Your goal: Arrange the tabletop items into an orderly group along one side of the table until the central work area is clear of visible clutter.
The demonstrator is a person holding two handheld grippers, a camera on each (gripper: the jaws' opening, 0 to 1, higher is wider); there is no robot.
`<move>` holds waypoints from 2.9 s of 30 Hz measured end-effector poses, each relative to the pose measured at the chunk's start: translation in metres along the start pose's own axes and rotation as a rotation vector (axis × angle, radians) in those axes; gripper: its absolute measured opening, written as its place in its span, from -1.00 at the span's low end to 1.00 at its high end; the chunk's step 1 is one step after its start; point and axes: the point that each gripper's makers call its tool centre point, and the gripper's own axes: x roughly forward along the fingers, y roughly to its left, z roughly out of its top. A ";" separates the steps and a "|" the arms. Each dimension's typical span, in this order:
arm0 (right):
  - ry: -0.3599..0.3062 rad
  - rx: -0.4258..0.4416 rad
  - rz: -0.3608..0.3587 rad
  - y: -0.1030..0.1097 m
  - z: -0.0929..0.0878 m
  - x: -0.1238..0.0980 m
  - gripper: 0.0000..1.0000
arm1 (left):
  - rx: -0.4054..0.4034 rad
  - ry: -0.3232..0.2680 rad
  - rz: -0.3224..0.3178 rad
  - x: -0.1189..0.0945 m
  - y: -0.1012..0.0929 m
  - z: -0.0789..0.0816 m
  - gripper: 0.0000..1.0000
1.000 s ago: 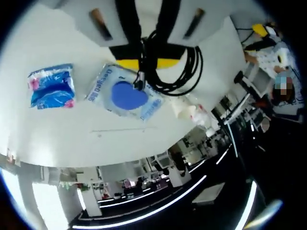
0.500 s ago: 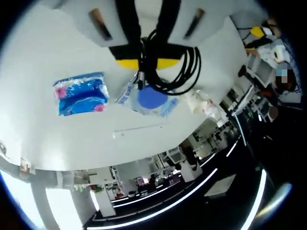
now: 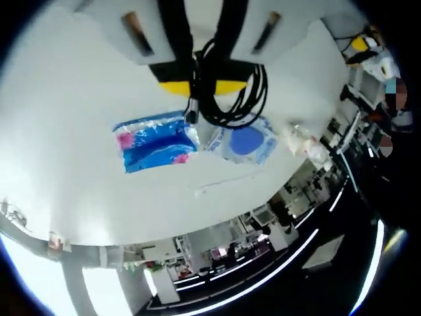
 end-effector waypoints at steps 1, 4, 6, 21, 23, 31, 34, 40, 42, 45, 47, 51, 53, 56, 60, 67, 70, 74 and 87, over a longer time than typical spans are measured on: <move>0.001 0.004 -0.003 -0.002 0.000 0.000 -0.88 | -0.001 -0.001 0.000 0.000 0.000 0.000 0.72; 0.016 0.013 -0.020 -0.011 -0.005 -0.001 -0.88 | -0.001 0.003 0.003 0.000 0.000 -0.001 0.71; 0.023 0.021 -0.024 -0.015 -0.007 0.000 -0.87 | 0.000 0.007 0.003 0.000 0.000 -0.001 0.71; 0.066 0.006 -0.063 -0.045 -0.010 0.011 -0.87 | 0.004 0.025 0.012 0.001 0.001 -0.005 0.70; 0.075 0.004 -0.066 -0.047 -0.012 0.012 -0.87 | 0.003 0.028 0.014 0.001 0.002 -0.005 0.70; 0.110 0.023 -0.088 -0.057 -0.026 0.016 -0.86 | 0.003 0.039 0.017 0.002 0.002 -0.007 0.69; 0.133 0.006 -0.100 -0.060 -0.033 0.018 -0.86 | 0.006 0.042 0.015 0.002 0.002 -0.007 0.68; 0.143 0.005 -0.108 -0.063 -0.037 0.019 -0.86 | 0.001 0.041 0.020 0.002 0.003 -0.007 0.67; 0.150 -0.004 -0.112 -0.064 -0.039 0.020 -0.85 | 0.000 0.041 0.020 0.002 0.002 -0.008 0.67; 0.151 -0.017 -0.117 -0.065 -0.038 0.021 -0.85 | 0.001 0.042 0.020 0.002 0.002 -0.008 0.67; 0.155 -0.050 -0.120 -0.065 -0.038 0.022 -0.85 | -0.001 0.042 0.022 0.002 0.003 -0.008 0.67; 0.160 -0.083 -0.121 -0.065 -0.038 0.024 -0.85 | -0.003 0.041 0.022 0.002 0.004 -0.008 0.67; 0.160 -0.083 -0.119 -0.066 -0.038 0.024 -0.85 | -0.002 0.040 0.020 0.003 0.003 -0.008 0.67; 0.160 -0.089 -0.121 -0.066 -0.038 0.024 -0.84 | -0.003 0.038 0.021 0.003 0.004 -0.008 0.68; 0.162 -0.105 -0.135 -0.065 -0.038 0.025 -0.83 | -0.005 0.035 0.020 0.003 0.003 -0.007 0.68; 0.182 -0.218 -0.151 -0.066 -0.037 0.027 -0.80 | -0.007 0.029 0.020 0.003 0.003 -0.006 0.68; 0.194 -0.227 -0.151 -0.066 -0.038 0.027 -0.78 | -0.006 0.030 0.017 0.003 0.002 -0.006 0.68; 0.144 -0.327 -0.185 -0.069 -0.024 0.020 -0.73 | -0.005 0.029 0.014 0.003 0.002 -0.005 0.68; 0.056 -0.231 -0.093 -0.053 -0.008 0.013 0.40 | -0.017 0.015 -0.004 0.005 -0.001 -0.003 0.72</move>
